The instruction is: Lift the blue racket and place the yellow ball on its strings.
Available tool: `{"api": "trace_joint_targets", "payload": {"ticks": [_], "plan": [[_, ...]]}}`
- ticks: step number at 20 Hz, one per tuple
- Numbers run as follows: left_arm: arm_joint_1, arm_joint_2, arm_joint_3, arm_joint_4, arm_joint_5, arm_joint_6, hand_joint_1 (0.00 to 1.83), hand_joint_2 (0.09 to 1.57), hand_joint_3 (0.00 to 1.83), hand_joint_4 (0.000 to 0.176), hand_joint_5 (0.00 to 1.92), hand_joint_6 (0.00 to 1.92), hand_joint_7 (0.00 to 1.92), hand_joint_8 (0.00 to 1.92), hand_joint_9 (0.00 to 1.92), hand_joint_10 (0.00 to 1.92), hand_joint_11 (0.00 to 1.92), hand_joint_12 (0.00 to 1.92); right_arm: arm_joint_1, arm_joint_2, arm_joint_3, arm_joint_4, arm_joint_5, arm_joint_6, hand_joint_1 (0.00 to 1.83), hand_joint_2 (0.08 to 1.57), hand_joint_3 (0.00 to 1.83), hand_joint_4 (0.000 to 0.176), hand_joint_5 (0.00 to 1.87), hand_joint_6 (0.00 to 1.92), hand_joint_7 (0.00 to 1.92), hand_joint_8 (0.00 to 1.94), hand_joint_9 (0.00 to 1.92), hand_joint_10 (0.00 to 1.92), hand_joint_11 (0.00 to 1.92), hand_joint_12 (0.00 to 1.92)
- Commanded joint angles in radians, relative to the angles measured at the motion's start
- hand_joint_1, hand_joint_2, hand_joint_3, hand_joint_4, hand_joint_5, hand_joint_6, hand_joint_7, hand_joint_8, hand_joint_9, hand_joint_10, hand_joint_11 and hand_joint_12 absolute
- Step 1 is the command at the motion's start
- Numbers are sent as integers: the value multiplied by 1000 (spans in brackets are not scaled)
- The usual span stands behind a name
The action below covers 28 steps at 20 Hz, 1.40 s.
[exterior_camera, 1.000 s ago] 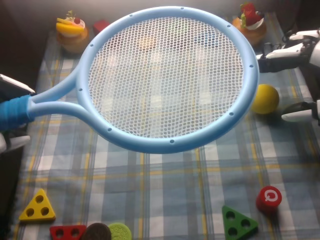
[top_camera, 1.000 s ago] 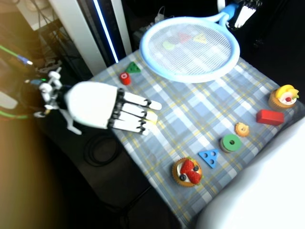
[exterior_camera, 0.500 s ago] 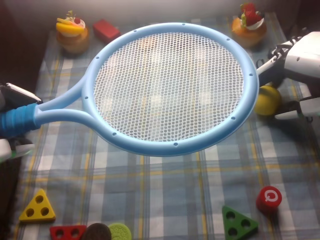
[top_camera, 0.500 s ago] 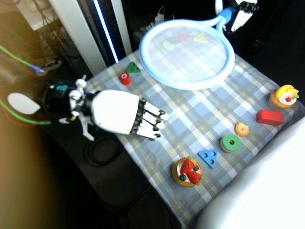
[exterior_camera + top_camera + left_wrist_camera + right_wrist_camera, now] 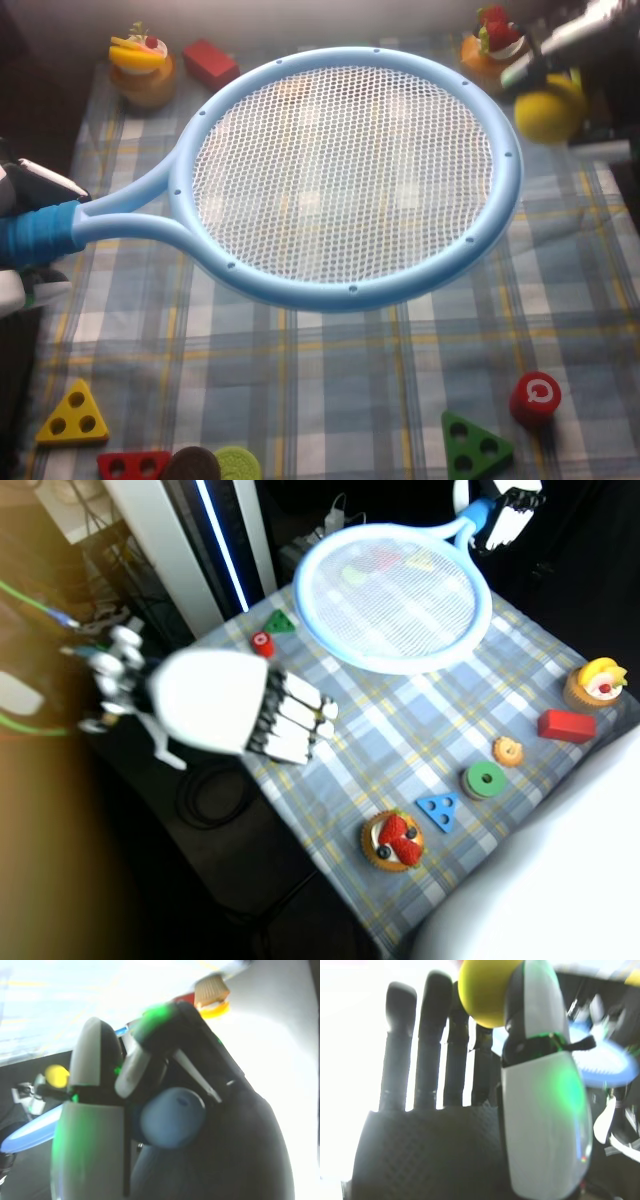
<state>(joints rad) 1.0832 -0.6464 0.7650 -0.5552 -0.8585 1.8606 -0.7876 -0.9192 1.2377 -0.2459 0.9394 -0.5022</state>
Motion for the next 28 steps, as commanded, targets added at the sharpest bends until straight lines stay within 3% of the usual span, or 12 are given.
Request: {"api": "trace_joint_targets", "payload": {"ticks": [1,2,3,7,10,11,14,16,17,18,26,28], "plan": [[-17,1,11,11,-111,-7,1740,1199,0,176,975,1921,1403,1921,1647,1921,1698,1919,26,-1,-5,27,145,-4,1364,1134,2,0,929,930,941,1120,830,1281,619,1285],[-22,0,14,14,-103,-7,1821,1207,0,176,954,1921,1372,1921,1639,1921,1466,1917,53,-1,-4,15,148,-8,1219,1126,2,10,992,922,932,1112,858,677,563,1187],[-28,-3,19,17,-92,-7,1829,1204,0,176,951,1921,1375,1921,1643,1921,1372,1854,86,-7,-1,-8,147,-11,1220,1123,0,0,1020,853,928,1144,874,642,554,1211],[-52,-17,34,33,-60,-5,1810,1212,0,176,936,1921,1364,1921,1645,1921,1474,1918,157,-30,-1,-105,126,10,1370,1105,0,0,949,984,1043,924,885,1136,600,1143],[-78,-30,51,46,-37,12,1778,1224,0,176,886,1921,1349,1921,1644,1921,1349,1907,201,-56,3,-195,99,50,1381,1085,0,0,976,943,1109,806,919,1095,620,980],[-87,-33,53,53,-31,12,1805,1206,0,176,882,1921,1304,1921,1599,1921,1259,1879,211,-63,2,-225,86,61,1273,1062,0,0,1053,814,1163,740,987,711,682,1092],[-97,-37,55,60,-25,18,1770,1231,0,176,882,1921,1331,1921,1613,1921,1608,1919,214,-67,-4,-253,77,64,1275,1080,1,0,1191,360,1020,1187,979,1052,720,1514],[-97,-36,55,58,-24,22,1753,1251,0,176,912,1921,1379,1921,1649,1921,1418,1886,214,-67,-5,-271,74,81,1237,1086,9,0,1123,674,976,1059,854,729,598,1246],[-98,-36,55,54,-24,33,1780,1253,0,176,957,1921,1385,1921,1658,1921,1435,1920,214,-65,-5,-280,74,96,1138,1053,0,0,849,327,788,182,741,225,406,946],[-99,-35,55,49,-25,50,1782,1253,0,176,957,1921,1382,1921,1657,1921,1432,1921,214,-64,-5,-285,74,105,1138,1041,0,0,861,99,795,68,754,124,396,895],[-111,-38,57,27,-19,96,1821,1231,0,176,959,1921,1317,1921,1600,1921,1665,1921,214,-43,-14,-276,85,117,877,1063,0,13,432,0,310,0,353,0,28,1025],[-112,-41,60,23,-11,99,1798,1214,0,176,930,1921,1317,1921,1603,1921,1539,1921,214,-38,-18,-254,102,116,848,1071,0,53,310,0,278,0,334,0,11,1106]]}}
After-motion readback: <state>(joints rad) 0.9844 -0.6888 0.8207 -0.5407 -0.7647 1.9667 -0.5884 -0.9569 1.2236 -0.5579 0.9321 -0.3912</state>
